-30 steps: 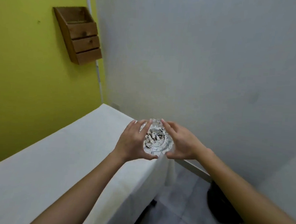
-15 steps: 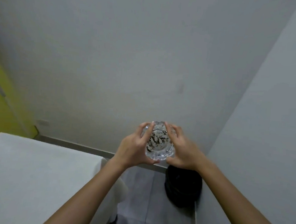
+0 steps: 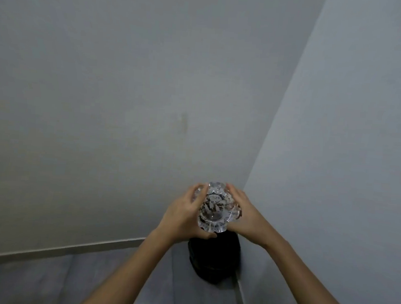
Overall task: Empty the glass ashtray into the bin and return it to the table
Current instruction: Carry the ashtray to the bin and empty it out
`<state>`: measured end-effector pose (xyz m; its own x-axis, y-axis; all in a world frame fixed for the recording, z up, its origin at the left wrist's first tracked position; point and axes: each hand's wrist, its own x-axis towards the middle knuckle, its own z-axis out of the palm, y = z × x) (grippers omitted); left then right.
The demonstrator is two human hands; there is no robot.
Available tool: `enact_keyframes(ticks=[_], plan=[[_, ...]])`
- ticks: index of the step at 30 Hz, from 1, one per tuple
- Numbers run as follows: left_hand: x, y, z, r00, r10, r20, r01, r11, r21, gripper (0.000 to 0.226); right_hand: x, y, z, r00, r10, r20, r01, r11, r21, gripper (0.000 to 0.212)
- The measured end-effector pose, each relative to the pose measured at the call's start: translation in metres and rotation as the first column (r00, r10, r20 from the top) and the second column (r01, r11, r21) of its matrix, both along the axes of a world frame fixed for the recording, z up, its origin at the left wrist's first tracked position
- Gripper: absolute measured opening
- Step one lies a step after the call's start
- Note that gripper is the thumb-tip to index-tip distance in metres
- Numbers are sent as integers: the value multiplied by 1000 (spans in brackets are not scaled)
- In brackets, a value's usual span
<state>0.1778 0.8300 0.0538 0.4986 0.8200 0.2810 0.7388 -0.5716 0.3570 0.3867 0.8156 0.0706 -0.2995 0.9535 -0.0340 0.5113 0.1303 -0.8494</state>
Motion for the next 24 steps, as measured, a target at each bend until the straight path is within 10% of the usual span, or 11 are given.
enact_keyframes(ticks=[6, 24], plan=[[45, 41, -59, 998, -52, 32, 55, 995, -88, 119, 25, 30, -60, 677, -464, -571, 234, 872, -430, 40], [100, 126, -491, 999, -18, 47, 22, 996, -89, 116, 78, 100, -480, 714, -531, -457, 377, 841, -389, 24]])
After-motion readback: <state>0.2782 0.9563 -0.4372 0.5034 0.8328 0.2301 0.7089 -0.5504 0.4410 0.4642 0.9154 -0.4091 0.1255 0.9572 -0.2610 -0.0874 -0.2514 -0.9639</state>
